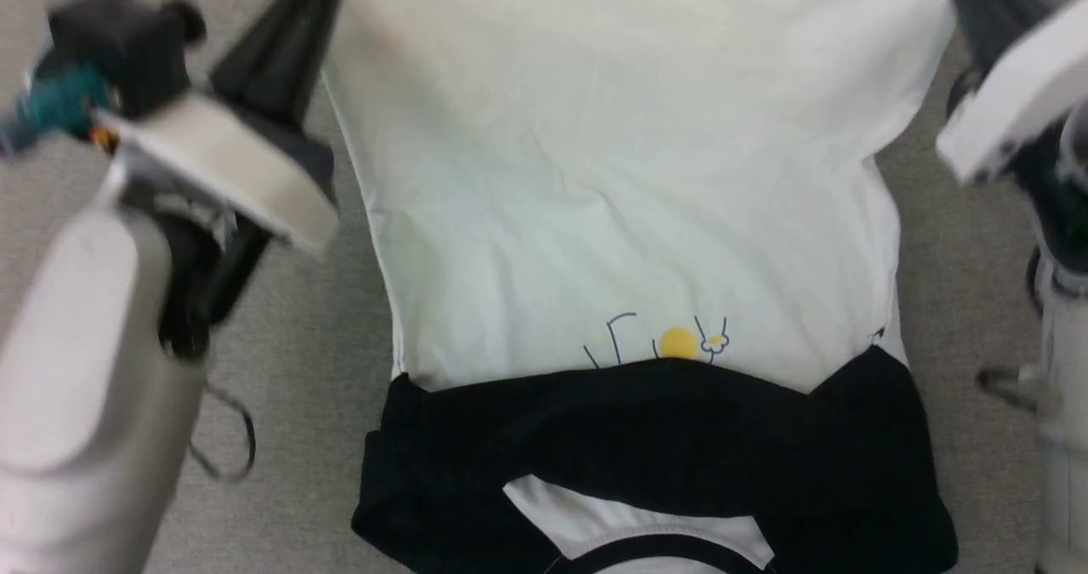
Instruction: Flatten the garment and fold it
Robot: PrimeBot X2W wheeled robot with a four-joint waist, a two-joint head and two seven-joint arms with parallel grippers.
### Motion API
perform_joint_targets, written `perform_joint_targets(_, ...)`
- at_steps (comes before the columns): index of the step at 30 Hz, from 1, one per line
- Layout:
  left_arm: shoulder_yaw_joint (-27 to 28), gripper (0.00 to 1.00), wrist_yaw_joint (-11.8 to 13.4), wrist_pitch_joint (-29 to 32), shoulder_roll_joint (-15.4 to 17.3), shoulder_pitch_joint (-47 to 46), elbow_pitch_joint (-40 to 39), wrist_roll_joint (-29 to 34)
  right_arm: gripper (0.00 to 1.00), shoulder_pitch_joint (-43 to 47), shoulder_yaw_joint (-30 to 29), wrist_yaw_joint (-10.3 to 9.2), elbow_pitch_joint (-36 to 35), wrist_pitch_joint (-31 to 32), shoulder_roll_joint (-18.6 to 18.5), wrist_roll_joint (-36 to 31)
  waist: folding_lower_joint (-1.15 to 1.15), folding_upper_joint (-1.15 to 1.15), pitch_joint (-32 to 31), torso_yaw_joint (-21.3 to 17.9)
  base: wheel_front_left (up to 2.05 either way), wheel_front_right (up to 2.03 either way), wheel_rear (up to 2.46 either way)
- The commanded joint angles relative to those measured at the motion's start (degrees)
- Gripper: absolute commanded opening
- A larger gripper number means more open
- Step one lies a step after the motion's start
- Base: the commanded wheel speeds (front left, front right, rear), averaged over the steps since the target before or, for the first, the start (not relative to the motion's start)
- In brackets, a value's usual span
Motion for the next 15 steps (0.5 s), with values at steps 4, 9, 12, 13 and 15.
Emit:
perform_joint_targets(4, 0.1, 0.0, 1.3, -2.3, 1.2, 10.4, -6.7, -0.1, 0.0, 9.5, -0.1, -0.04, -6.3, -1.4, 0.2, 4.2, 0.01, 0.0, -8.5, 1.2, 0.0, 0.0, 0.0)
perform_joint_targets(9, 1.8, 0.0, 4.6, -5.3, 2.1, 25.8, -14.6, -2.2, 0.0, 23.0, -3.1, -0.04, -13.8, -2.9, 2.1, 8.1, 0.01, 0.0, -13.9, 1.6, 0.0, 0.0, 0.0)
perform_joint_targets(12, 3.1, 0.0, 5.8, -6.7, 2.3, 35.4, -18.1, -5.1, 0.0, 30.5, -5.4, -0.04, -17.1, -3.7, 3.7, 9.8, 0.01, 0.0, -16.6, 1.4, 0.0, 0.0, 0.0)
perform_joint_targets(13, 3.4, 0.0, 6.1, -7.1, 2.3, 38.6, -19.3, -6.2, 0.0, 32.9, -6.2, -0.04, -18.0, -4.0, 4.2, 10.5, 0.01, 0.0, -17.4, 1.4, 0.0, 0.0, 0.0)
perform_joint_targets(15, 3.8, 0.0, 6.3, -7.7, 2.1, 44.6, -21.5, -8.8, 0.0, 37.5, -8.0, -0.04, -19.6, -4.6, 5.1, 12.0, 0.01, 0.0, -18.7, 1.3, 0.0, 0.0, 0.0)
